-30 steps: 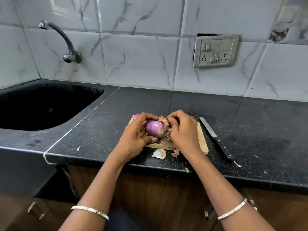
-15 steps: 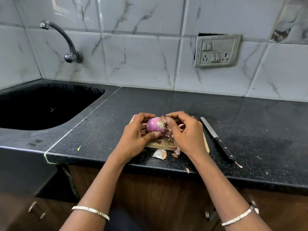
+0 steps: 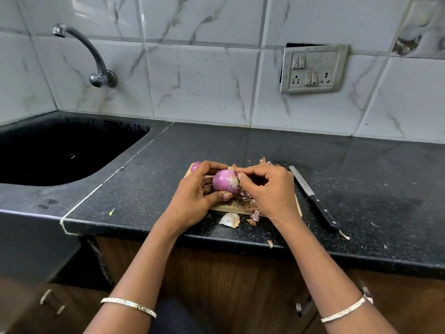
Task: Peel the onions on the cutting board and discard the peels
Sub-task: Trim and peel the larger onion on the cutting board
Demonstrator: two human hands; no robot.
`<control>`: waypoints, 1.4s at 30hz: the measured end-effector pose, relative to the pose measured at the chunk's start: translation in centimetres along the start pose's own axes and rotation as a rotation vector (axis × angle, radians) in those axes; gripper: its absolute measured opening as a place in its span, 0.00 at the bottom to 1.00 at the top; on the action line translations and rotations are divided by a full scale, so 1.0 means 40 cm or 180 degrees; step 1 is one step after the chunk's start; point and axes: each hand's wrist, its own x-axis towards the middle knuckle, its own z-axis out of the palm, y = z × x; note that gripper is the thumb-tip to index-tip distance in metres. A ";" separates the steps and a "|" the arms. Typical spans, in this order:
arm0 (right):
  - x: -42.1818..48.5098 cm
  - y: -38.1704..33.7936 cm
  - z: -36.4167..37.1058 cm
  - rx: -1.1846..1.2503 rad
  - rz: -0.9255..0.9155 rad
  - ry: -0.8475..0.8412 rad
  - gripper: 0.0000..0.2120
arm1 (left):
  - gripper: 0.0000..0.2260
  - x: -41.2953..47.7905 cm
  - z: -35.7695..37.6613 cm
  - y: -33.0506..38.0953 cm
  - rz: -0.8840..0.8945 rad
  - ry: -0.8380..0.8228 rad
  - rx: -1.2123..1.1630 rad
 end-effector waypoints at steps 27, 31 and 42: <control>-0.005 -0.001 0.013 -0.0863 -0.0637 0.0201 0.01 | 0.25 -0.002 0.002 -0.001 -0.0015 0.0086 -0.0006; -0.010 -0.010 0.001 -0.0349 -0.0175 0.0146 0.05 | 0.25 -0.002 0.003 0.002 -0.0013 0.0086 0.0000; -0.016 -0.027 -0.002 -0.0251 -0.0382 0.0004 0.06 | 0.25 0.000 -0.003 -0.005 0.0004 0.0087 -0.0008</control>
